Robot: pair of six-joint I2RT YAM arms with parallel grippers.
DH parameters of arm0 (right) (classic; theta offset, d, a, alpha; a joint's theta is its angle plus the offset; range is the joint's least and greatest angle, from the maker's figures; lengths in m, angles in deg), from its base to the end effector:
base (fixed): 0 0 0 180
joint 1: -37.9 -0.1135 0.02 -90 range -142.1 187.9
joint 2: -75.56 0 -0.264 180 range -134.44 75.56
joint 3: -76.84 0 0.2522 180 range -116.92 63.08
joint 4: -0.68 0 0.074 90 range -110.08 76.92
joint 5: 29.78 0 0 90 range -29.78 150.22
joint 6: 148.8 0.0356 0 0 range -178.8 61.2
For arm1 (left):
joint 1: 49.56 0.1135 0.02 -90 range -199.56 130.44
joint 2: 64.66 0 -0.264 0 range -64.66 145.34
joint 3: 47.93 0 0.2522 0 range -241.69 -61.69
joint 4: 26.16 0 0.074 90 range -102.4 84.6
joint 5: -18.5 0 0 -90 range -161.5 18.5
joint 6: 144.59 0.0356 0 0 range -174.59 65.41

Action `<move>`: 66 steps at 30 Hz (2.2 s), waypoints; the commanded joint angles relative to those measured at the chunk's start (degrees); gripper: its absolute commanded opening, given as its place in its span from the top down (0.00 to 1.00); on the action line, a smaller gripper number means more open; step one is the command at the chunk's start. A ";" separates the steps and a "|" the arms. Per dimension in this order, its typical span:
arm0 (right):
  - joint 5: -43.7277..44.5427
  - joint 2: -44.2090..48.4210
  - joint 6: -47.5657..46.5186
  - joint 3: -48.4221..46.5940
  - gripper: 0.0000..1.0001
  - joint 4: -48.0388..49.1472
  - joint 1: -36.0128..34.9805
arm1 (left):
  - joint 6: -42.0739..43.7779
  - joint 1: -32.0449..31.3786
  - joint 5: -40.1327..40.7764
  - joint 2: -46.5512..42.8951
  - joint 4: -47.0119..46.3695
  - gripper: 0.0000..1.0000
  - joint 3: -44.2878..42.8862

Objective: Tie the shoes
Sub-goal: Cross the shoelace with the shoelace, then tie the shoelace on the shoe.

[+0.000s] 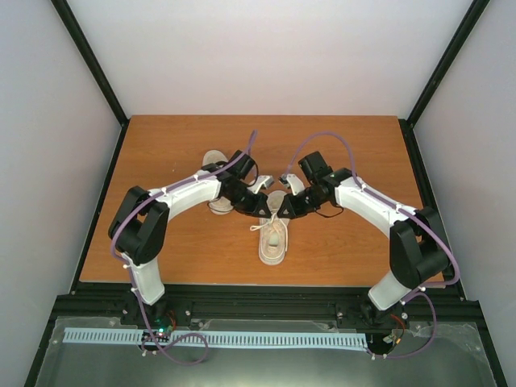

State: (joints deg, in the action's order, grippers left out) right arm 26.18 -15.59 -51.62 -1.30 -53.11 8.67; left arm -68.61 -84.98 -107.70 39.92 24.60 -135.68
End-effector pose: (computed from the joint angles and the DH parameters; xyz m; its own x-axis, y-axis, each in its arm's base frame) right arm 0.2624 0.1696 0.2255 -0.8704 -0.3684 -0.3265 -0.4921 0.6667 0.5597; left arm 0.2869 -0.2298 0.2010 -0.8887 0.3921 -0.2376 0.4493 0.6412 -0.6221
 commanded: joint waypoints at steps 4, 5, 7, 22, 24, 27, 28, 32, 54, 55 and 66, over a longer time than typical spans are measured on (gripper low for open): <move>-2.95 -4.07 -0.22 -2.81 0.97 2.06 -0.07 | -2.04 -0.35 1.02 -2.87 -2.40 0.99 1.28; -3.16 -4.52 -0.23 -2.93 0.97 2.33 -0.09 | -2.18 -0.34 1.19 -2.84 -2.38 0.99 1.24; -3.39 -5.10 -0.19 -2.82 0.97 2.81 -0.17 | -2.19 -0.35 1.31 -2.78 -2.24 0.99 1.35; -3.48 -7.16 -1.20 -1.53 0.97 3.91 -1.32 | -3.48 -0.35 1.85 -3.57 -3.92 0.99 1.71; -3.28 -7.16 -1.14 -1.14 0.97 3.86 -1.43 | -3.55 -0.34 1.90 -3.65 -3.96 0.99 1.81; -2.82 -7.26 -0.87 -0.75 0.97 4.14 -1.44 | -3.54 -0.37 1.53 -3.84 -4.29 0.99 2.07; -2.56 -7.34 -0.73 -0.77 0.97 4.29 -1.44 | -3.46 -0.43 1.32 -3.85 -4.25 0.99 2.16; -1.42 -7.75 0.20 -0.86 0.97 4.98 -1.44 | -3.45 -0.42 0.83 -4.32 -4.68 0.99 2.74; -0.11 -8.34 2.59 -0.65 0.97 7.30 -1.53 | 0.05 -1.26 -6.24 -2.00 -2.22 0.94 3.15; -0.24 -8.34 2.58 -0.56 0.97 7.32 -1.53 | -0.14 -1.17 -5.75 -2.19 -2.19 0.89 3.23; -0.59 -8.03 2.37 -0.15 0.97 7.12 -1.53 | -4.78 4.77 -0.52 -4.59 -3.13 0.63 1.97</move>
State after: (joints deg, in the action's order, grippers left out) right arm 25.09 -23.61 -49.09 -2.21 -46.84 7.60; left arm -71.43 -82.23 -109.78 37.03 21.97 -132.17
